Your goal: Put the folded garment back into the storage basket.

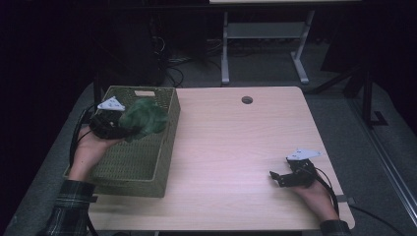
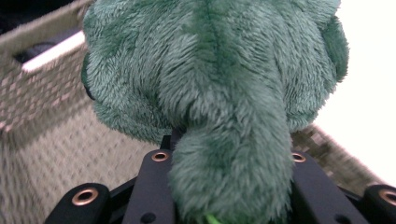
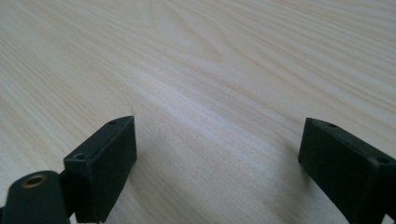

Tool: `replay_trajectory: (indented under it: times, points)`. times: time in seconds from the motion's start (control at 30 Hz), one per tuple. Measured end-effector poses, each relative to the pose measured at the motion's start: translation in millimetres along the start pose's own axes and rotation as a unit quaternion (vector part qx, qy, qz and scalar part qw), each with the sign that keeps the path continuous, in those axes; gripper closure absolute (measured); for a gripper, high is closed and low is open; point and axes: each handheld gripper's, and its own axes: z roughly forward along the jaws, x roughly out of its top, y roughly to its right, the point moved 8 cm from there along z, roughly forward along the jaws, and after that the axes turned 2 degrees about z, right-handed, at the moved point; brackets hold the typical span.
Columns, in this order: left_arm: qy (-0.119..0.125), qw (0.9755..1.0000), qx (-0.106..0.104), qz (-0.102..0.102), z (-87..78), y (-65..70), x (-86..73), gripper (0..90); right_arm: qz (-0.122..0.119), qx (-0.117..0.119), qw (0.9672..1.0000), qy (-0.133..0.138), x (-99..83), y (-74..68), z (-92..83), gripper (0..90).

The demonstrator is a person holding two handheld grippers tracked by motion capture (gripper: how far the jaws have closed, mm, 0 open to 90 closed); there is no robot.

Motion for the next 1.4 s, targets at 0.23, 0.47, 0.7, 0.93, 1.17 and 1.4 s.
replay_trajectory:
  times: [0.23, 0.47, 0.7, 0.93, 1.17, 1.4]
  points:
    - [-0.026, 0.9996, 0.001, -0.013, 17.5, -10.5, -29.3, 69.0, 0.0, 0.0, 1.0, 0.0, 0.2, 0.1, 0.2, 11.1]
    - [-0.068, 0.9973, -0.004, -0.026, 38.2, -18.8, -52.2, 68.8, 0.0, 0.0, 1.0, 0.0, 0.2, 0.1, 0.2, 11.1]
    - [-0.087, 0.9954, -0.018, -0.035, 51.9, -17.6, -63.6, 67.7, 0.0, 0.0, 1.0, 0.0, 0.2, 0.1, 0.2, 11.1]
    - [-0.104, 0.9933, -0.028, -0.042, 57.4, -15.9, -69.7, 58.9, 0.0, 0.0, 1.0, 0.0, 0.2, 0.1, 0.1, 11.1]
    - [-0.107, 0.9925, -0.032, -0.05, 58.8, -16.6, -72.2, 43.5, 0.0, 0.0, 1.0, 0.0, 0.2, 0.1, 0.2, 11.1]
    - [-0.08, 0.9954, -0.01, -0.052, 50.4, -20.4, -64.9, 23.3, 0.0, 0.0, 1.0, 0.0, 0.2, 0.1, 0.2, 11.1]
